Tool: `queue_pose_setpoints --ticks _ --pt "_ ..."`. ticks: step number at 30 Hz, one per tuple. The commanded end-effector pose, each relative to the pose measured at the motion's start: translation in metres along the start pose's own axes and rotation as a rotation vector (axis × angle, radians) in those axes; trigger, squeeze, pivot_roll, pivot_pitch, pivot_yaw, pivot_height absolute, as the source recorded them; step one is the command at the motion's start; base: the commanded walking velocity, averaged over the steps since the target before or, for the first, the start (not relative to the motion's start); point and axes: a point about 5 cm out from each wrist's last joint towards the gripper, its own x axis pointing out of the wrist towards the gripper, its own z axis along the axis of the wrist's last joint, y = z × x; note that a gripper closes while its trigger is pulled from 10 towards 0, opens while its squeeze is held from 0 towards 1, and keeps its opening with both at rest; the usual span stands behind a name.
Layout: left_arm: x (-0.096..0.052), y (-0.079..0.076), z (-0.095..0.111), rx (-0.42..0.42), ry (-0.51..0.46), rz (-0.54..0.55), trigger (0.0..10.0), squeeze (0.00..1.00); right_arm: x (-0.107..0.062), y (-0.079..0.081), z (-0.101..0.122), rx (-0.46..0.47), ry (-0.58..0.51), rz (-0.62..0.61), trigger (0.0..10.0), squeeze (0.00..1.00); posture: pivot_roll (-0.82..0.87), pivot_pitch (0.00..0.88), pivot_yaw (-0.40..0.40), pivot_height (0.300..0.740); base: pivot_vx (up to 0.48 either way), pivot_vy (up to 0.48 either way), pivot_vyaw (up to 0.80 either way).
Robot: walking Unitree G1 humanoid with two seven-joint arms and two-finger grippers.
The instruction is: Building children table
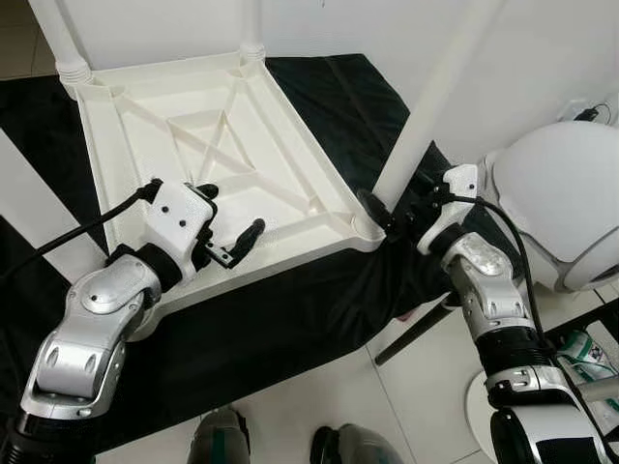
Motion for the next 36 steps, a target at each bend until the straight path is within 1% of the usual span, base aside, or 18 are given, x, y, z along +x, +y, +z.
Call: queue_pose_setpoints --ticks 1,7,12,17,18,19,20,21,23,24,25,26,29,30,31,33,35,36 --pt "-0.004 -0.004 0.004 -0.005 -0.016 -0.032 10.0 0.00 -0.010 -0.023 0.000 -0.001 -0.001 -0.138 10.0 0.00 0.06 0.088 -0.054 0.740 0.000 0.000 0.00" --pt "-0.010 -0.014 0.013 -0.051 -0.060 -0.113 10.0 0.00 -0.007 -0.026 0.001 0.013 -0.008 -0.167 10.0 0.00 0.07 0.091 -0.051 0.740 0.000 0.000 0.00" --pt "-0.015 -0.013 0.013 -0.088 -0.050 -0.064 10.0 0.00 -0.004 -0.022 0.000 0.023 -0.009 -0.159 10.0 0.00 0.08 0.092 -0.045 0.740 0.000 0.000 0.00" --pt "-0.040 -0.014 0.014 -0.132 -0.015 -0.016 10.0 0.00 -0.002 -0.019 -0.003 0.033 -0.003 -0.151 10.0 0.00 0.11 0.099 -0.059 0.740 0.000 0.000 0.00" --pt "-0.040 -0.014 0.014 -0.132 -0.015 -0.016 10.0 0.00 -0.002 -0.019 -0.003 0.033 -0.003 -0.151 10.0 0.00 0.11 0.099 -0.059 0.740 0.000 0.000 0.00" --pt "-0.048 -0.012 0.013 -0.134 0.002 -0.016 10.0 0.00 0.000 -0.018 -0.004 0.034 -0.001 -0.149 10.0 0.00 0.12 0.100 -0.066 0.740 0.000 0.000 0.00" --pt "-0.048 -0.012 0.013 -0.134 0.002 -0.016 10.0 0.00 0.000 -0.018 -0.004 0.034 -0.001 -0.149 10.0 0.00 0.12 0.100 -0.066 0.740 0.000 0.000 0.00" --pt "-0.054 -0.011 0.013 -0.136 0.012 -0.019 10.0 0.00 0.003 -0.018 -0.003 0.035 -0.001 -0.147 10.0 0.00 0.13 0.100 -0.070 0.740 0.000 0.000 0.00" --pt "-0.054 -0.011 0.013 -0.136 0.012 -0.019 10.0 0.00 0.003 -0.018 -0.003 0.035 -0.001 -0.147 10.0 0.00 0.13 0.100 -0.070 0.740 0.000 0.000 0.00" --pt "-0.061 -0.011 0.013 -0.142 0.022 -0.028 10.0 0.00 0.006 -0.018 -0.003 0.034 -0.001 -0.140 10.0 0.00 0.14 0.100 -0.077 0.740 0.000 0.000 0.00" --pt "-0.061 -0.011 0.013 -0.142 0.022 -0.028 10.0 0.00 0.006 -0.018 -0.003 0.034 -0.001 -0.140 10.0 0.00 0.14 0.100 -0.077 0.740 0.000 0.000 0.00" --pt "-0.071 -0.013 0.013 -0.149 0.031 -0.049 10.0 0.00 0.009 -0.017 -0.002 0.036 -0.003 -0.131 10.0 0.00 0.15 0.100 -0.081 0.740 0.000 0.000 0.00" --pt "-0.078 -0.015 0.012 -0.161 0.044 -0.058 10.0 0.00 0.012 -0.016 -0.001 0.035 -0.006 -0.123 10.0 0.00 0.16 0.099 -0.087 0.740 0.000 0.000 0.00" --pt "-0.086 -0.017 0.011 -0.149 0.059 -0.061 10.0 0.00 0.014 -0.016 0.000 0.034 -0.006 -0.119 10.0 0.00 0.16 0.100 -0.091 0.740 0.000 0.000 0.00" --pt "-0.086 -0.017 0.011 -0.149 0.059 -0.061 10.0 0.00 0.014 -0.016 0.000 0.034 -0.006 -0.119 10.0 0.00 0.16 0.100 -0.091 0.740 0.000 0.000 0.00" --pt "-0.097 -0.022 0.010 -0.148 0.085 -0.091 10.0 0.00 0.017 -0.014 0.001 0.035 -0.009 -0.110 10.0 0.00 0.17 0.103 -0.097 0.740 0.000 0.000 0.00" --pt "-0.097 -0.022 0.010 -0.148 0.085 -0.091 10.0 0.00 0.017 -0.014 0.001 0.035 -0.009 -0.110 10.0 0.00 0.17 0.103 -0.097 0.740 0.000 0.000 0.00" --pt "-0.102 -0.029 0.012 -0.153 0.093 -0.127 10.0 0.00 0.021 -0.013 0.003 0.047 -0.014 -0.110 10.0 0.00 0.17 0.103 -0.100 0.740 0.000 0.000 0.00"
